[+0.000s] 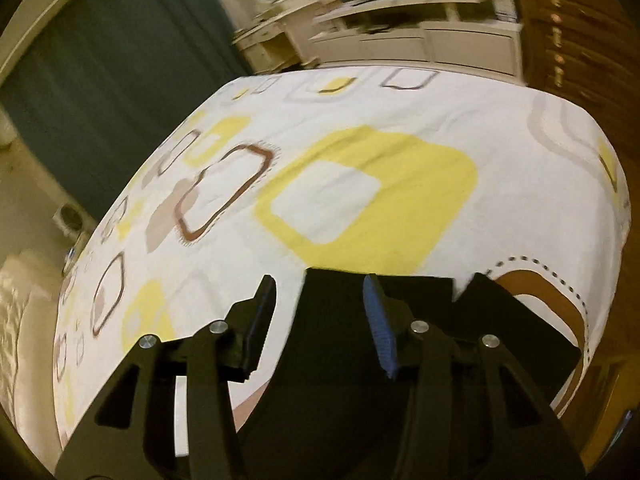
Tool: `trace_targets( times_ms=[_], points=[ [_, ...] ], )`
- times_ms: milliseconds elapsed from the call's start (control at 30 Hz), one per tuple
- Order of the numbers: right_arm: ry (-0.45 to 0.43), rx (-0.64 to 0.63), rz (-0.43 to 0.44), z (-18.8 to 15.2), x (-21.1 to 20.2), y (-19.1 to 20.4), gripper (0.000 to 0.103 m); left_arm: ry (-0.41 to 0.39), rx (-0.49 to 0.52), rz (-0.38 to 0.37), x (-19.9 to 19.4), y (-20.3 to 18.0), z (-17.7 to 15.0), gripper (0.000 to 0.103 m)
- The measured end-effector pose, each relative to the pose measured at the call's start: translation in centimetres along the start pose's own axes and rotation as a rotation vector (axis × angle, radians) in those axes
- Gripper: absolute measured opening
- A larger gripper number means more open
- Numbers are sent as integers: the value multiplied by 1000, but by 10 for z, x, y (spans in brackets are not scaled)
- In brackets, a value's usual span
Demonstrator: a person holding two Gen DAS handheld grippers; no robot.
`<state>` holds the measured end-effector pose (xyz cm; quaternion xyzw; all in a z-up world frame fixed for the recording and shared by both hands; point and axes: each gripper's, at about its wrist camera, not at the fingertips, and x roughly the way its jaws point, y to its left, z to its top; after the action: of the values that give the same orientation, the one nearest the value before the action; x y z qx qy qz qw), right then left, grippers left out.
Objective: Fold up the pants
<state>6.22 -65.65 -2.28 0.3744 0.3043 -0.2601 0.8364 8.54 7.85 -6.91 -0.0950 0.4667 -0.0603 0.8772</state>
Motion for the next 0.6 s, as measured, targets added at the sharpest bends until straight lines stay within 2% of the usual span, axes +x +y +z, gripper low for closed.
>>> trace_targets(
  times_ms=[67,200,267,467,600],
  points=[
    [55,1,19,0,6,-4,45,-1,11,-5,0,-2,1,81],
    [103,-125,-37,-5,21,22,45,-3,-1,-8,2,-3,3,81],
    [127,-149,-60,-7,35,35,45,4,-11,-8,3,-2,2,81],
    [186,-184,-202,-12,86,70,45,5,20,9,4,-4,-1,82],
    [212,-160,-292,-13,107,74,45,8,21,4,6,-4,-1,83]
  ],
)
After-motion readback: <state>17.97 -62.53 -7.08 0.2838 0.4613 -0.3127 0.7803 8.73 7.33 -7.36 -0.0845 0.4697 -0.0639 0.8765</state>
